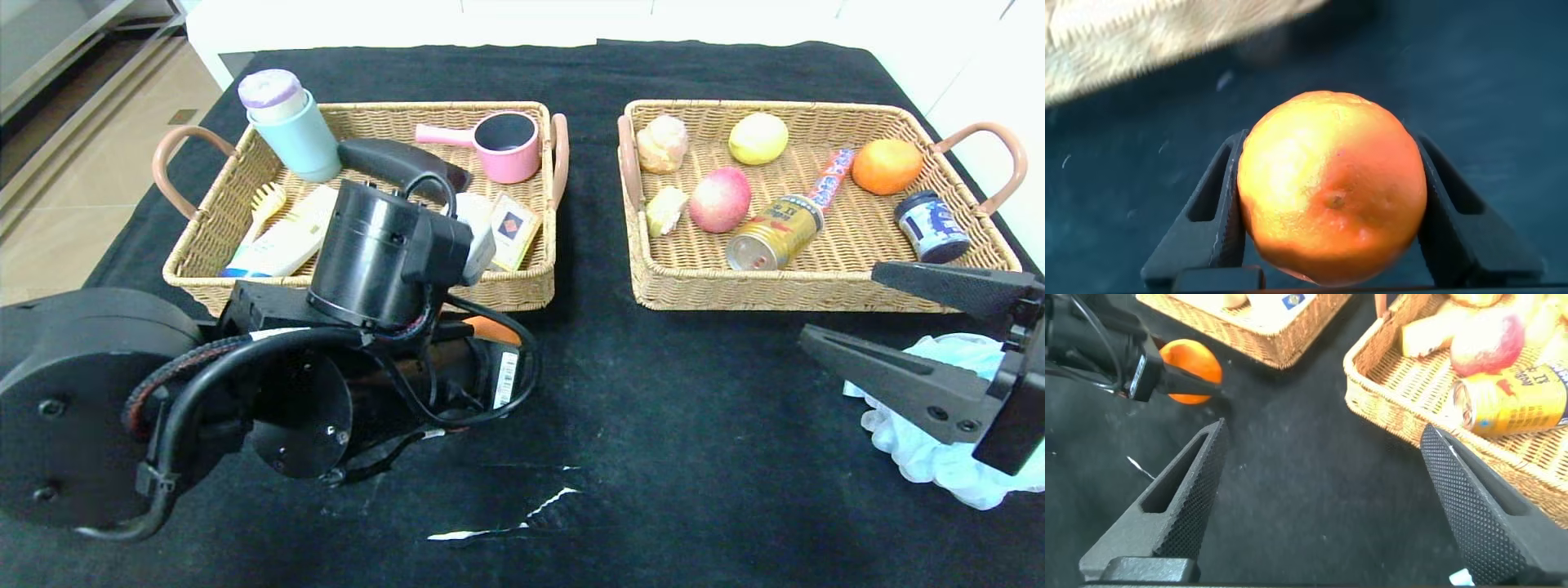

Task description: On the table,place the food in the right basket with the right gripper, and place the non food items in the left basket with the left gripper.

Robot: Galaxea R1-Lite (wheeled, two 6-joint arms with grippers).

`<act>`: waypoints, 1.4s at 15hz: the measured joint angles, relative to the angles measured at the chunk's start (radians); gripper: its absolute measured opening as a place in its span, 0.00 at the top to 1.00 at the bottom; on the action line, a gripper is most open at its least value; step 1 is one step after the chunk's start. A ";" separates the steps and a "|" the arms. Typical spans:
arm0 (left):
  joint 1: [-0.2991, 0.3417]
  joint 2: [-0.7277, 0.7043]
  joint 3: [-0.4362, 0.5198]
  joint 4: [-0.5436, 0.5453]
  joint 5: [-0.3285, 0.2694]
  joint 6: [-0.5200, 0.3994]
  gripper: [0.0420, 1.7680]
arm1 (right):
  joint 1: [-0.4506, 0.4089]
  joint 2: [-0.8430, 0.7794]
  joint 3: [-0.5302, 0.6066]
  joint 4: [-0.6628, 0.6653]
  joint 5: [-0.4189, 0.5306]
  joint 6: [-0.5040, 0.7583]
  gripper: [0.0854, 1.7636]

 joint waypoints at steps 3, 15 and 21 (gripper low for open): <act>-0.053 -0.001 -0.060 0.001 -0.008 0.005 0.34 | -0.013 -0.016 -0.017 0.011 0.000 0.005 0.03; -0.222 0.265 -0.389 -0.006 -0.057 0.024 0.35 | -0.076 -0.107 -0.081 0.116 -0.028 0.004 0.03; -0.244 0.388 -0.512 -0.007 -0.057 0.033 0.35 | -0.122 -0.132 -0.097 0.116 -0.025 0.004 0.03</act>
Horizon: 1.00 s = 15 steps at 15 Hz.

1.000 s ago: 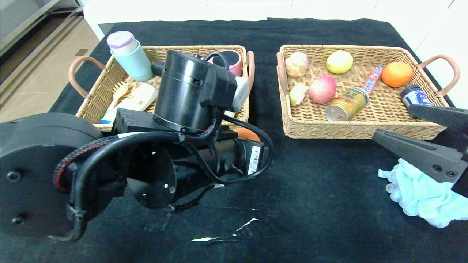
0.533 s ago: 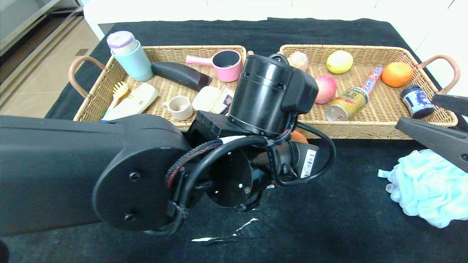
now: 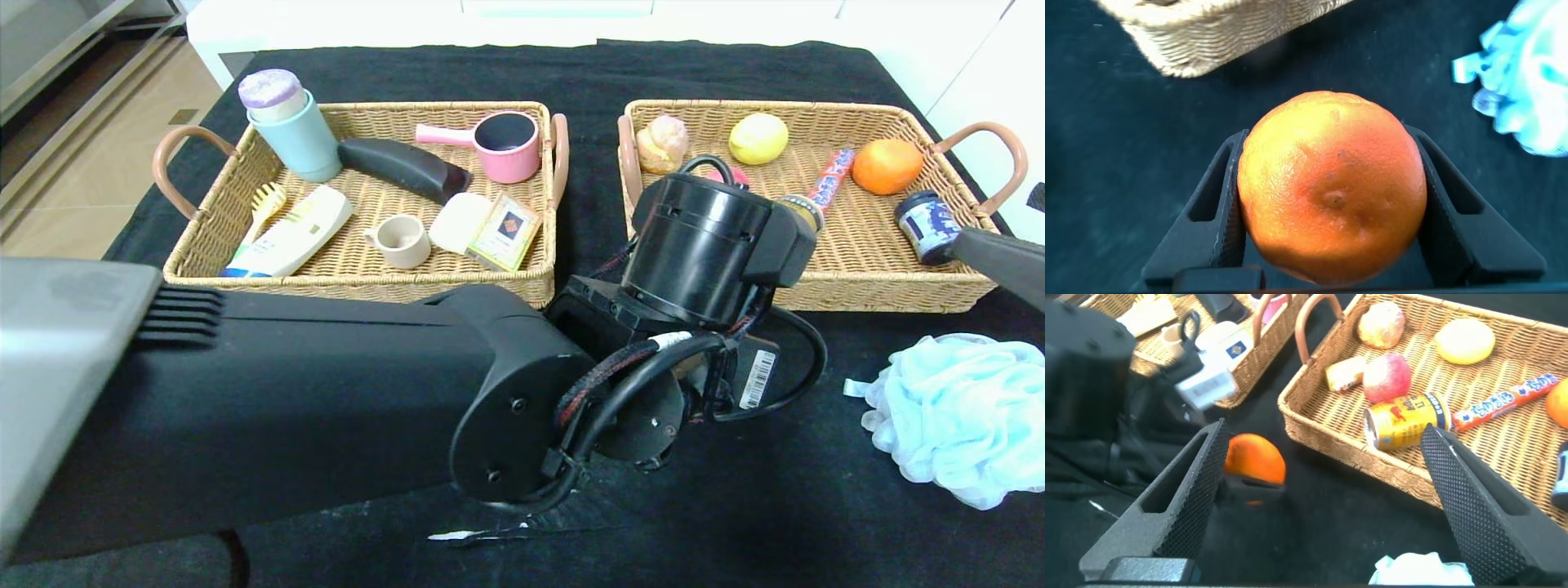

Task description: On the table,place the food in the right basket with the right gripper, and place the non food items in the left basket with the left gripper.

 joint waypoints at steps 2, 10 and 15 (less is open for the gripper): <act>-0.001 0.034 -0.031 0.000 0.000 0.000 0.35 | -0.003 -0.001 -0.001 0.000 0.000 0.000 0.03; -0.004 0.084 -0.037 0.001 0.006 -0.001 0.35 | -0.004 0.010 0.004 0.000 -0.001 -0.001 0.03; -0.007 0.087 -0.028 0.004 0.008 0.000 0.35 | -0.006 0.018 0.011 -0.004 -0.001 -0.003 0.03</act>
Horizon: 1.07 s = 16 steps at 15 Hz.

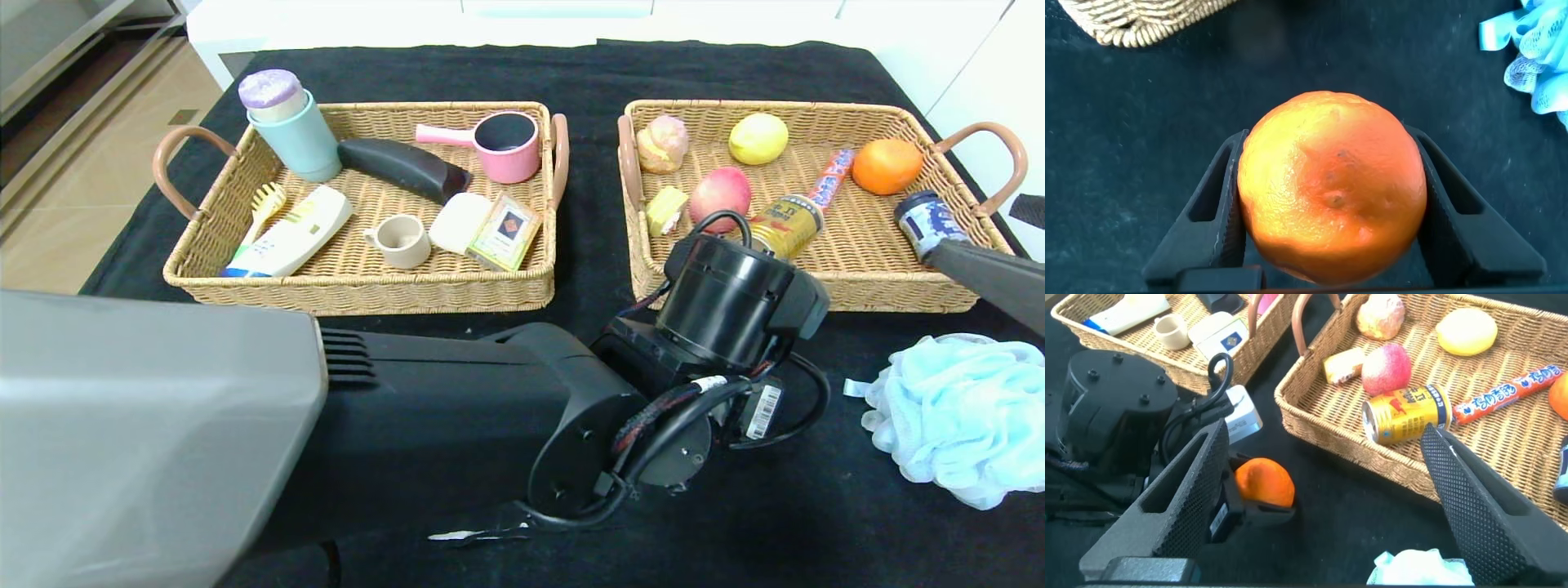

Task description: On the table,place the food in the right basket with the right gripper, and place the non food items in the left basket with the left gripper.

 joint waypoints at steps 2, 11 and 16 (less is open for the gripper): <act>0.000 0.000 -0.001 0.001 0.000 0.002 0.35 | 0.002 0.001 0.003 0.000 0.001 0.000 0.03; 0.000 0.005 0.000 0.000 0.007 0.011 0.19 | 0.009 0.013 0.007 0.000 0.001 -0.003 0.03; 0.000 -0.001 -0.001 -0.002 0.022 0.011 0.12 | 0.013 0.016 0.003 -0.003 -0.005 -0.002 0.03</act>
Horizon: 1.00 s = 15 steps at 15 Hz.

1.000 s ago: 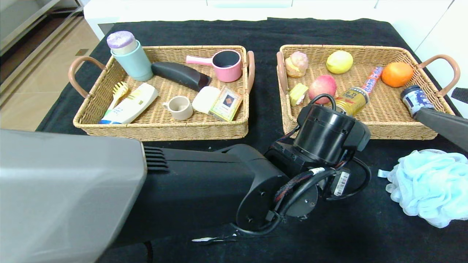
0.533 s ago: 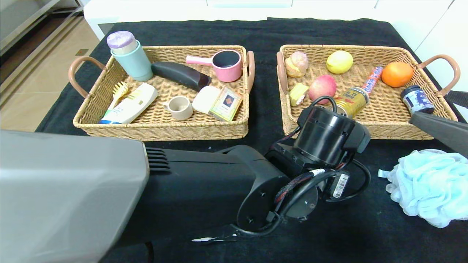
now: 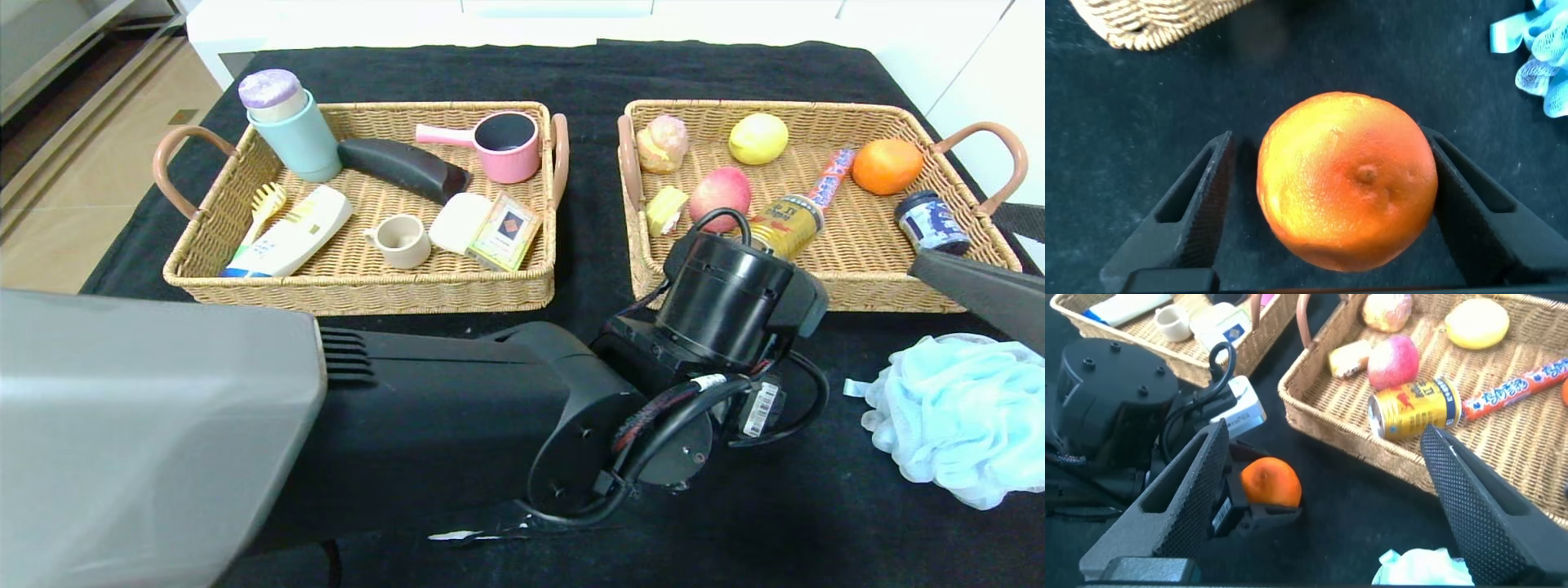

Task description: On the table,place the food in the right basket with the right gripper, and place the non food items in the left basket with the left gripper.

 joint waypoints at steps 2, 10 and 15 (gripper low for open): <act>0.000 -0.016 0.009 0.000 0.004 0.000 0.10 | 0.001 -0.003 -0.004 -0.003 -0.001 0.002 0.03; -0.002 -0.170 0.190 -0.075 -0.006 -0.004 0.05 | 0.001 -0.013 -0.007 -0.001 0.003 0.004 0.03; 0.013 -0.332 0.506 -0.335 -0.078 0.076 0.04 | 0.001 0.006 -0.004 0.001 0.002 0.004 0.03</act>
